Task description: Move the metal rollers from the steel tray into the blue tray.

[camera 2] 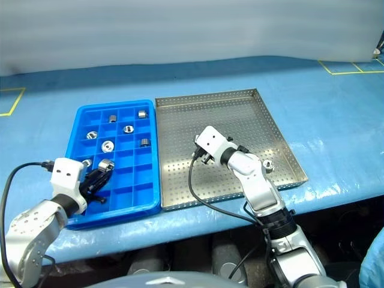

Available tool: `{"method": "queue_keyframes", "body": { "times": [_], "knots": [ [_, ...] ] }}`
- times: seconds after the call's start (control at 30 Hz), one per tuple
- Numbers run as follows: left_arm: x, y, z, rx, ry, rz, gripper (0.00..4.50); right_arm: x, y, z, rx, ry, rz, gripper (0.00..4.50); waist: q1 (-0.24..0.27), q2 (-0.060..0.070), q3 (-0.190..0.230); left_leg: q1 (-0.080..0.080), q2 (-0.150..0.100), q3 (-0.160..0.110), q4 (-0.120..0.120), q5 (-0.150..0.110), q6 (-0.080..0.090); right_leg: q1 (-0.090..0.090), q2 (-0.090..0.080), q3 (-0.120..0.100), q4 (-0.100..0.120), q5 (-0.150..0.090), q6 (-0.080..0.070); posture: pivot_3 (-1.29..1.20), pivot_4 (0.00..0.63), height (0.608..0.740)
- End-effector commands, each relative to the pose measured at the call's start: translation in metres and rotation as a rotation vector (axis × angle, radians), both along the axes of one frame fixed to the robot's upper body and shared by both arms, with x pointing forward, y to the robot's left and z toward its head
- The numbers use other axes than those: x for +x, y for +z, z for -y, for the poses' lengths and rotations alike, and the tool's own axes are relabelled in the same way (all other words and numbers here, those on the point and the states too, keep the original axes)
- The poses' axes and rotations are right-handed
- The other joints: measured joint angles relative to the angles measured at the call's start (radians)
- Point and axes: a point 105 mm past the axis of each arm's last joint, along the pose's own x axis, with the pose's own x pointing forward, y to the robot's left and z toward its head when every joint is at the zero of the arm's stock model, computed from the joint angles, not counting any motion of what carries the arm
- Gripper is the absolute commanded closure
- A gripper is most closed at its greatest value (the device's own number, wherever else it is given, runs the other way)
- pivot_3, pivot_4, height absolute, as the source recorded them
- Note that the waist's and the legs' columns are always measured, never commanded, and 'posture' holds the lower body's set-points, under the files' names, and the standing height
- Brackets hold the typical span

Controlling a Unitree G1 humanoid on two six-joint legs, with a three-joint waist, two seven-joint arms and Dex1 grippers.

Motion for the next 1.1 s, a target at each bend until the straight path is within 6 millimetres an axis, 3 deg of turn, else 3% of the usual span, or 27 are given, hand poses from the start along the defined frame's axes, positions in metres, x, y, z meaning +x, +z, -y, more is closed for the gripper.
{"method": "queue_keyframes", "body": {
  "times": [0.03, 0.27, 0.47, 0.63, 0.73, 0.87, 0.97, 1.1],
  "knots": [
    [-0.002, 0.014, -0.006, -0.012, 0.040, 0.068, 3.71, 0.000, 0.017, 0.002, 0.016, -0.005, 0.072, 3.21, 0.001, 0.000, 0.000, 0.000, 0.000, 0.000, 0.000, 0.000, 0.000, 0.000, 0.000, 0.000, 0.000, 0.000, 0.000, -0.05, 0.150, 0.740],
    [-0.008, 0.005, -0.008, -0.011, 0.040, 0.023, 3.71, 0.000, 0.020, -0.002, 0.023, 0.011, 0.082, 3.21, 0.001, 0.000, 0.000, 0.000, 0.000, 0.000, 0.000, 0.000, 0.000, 0.000, 0.000, -0.001, 0.000, -0.001, 0.001, -0.04, 0.150, 0.740],
    [-0.004, 0.003, -0.014, -0.011, 0.096, 0.000, 1.74, -0.005, 0.019, -0.006, 0.012, 0.046, 0.074, 3.21, 0.002, 0.000, 0.000, 0.000, 0.000, 0.000, 0.000, 0.000, 0.000, 0.000, 0.000, -0.001, 0.000, -0.001, 0.001, -0.05, 0.150, 0.740],
    [0.002, 0.034, 0.001, -0.107, 0.020, 0.164, 1.74, -0.012, 0.020, -0.017, 0.077, 0.115, 0.009, 3.21, 0.001, 0.000, 0.000, 0.000, 0.000, 0.000, 0.000, 0.000, 0.000, 0.000, 0.000, -0.001, 0.000, -0.001, 0.001, -0.04, 0.150, 0.740],
    [-0.002, 0.055, 0.016, -0.088, -0.089, 0.291, 1.74, -0.033, 0.014, -0.034, 0.124, 0.303, -0.130, 3.21, 0.002, 0.000, 0.000, 0.000, 0.000, -0.001, 0.000, 0.000, 0.000, 0.001, 0.000, -0.001, 0.000, 0.000, -0.001, -0.01, 0.150, 0.740],
    [-0.018, 0.056, 0.028, -0.086, -0.179, 0.292, 1.74, -0.049, 0.017, -0.048, 0.113, 0.505, -0.210, 3.21, 0.004, 0.000, 0.000, 0.000, 0.001, -0.001, 0.000, 0.000, 0.000, 0.001, 0.000, -0.001, 0.000, -0.001, -0.001, 0.04, 0.150, 0.740],
    [-0.030, 0.050, 0.020, -0.042, -0.153, 0.268, 1.74, -0.042, 0.024, -0.062, 0.111, 0.561, -0.202, 3.21, 0.006, 0.000, 0.000, 0.001, 0.001, 0.000, 0.000, 0.000, 0.000, 0.000, 0.000, -0.001, 0.000, -0.002, 0.001, 0.08, 0.150, 0.740],
    [-0.045, 0.044, 0.008, 0.009, -0.086, 0.242, 1.74, -0.015, 0.039, -0.089, 0.219, 0.516, -0.189, 3.21, 0.023, 0.000, 0.000, 0.002, 0.004, -0.001, 0.000, 0.000, 0.000, 0.000, 0.003, -0.003, 0.001, -0.002, 0.000, 0.14, 0.150, 0.740]
  ]
}}
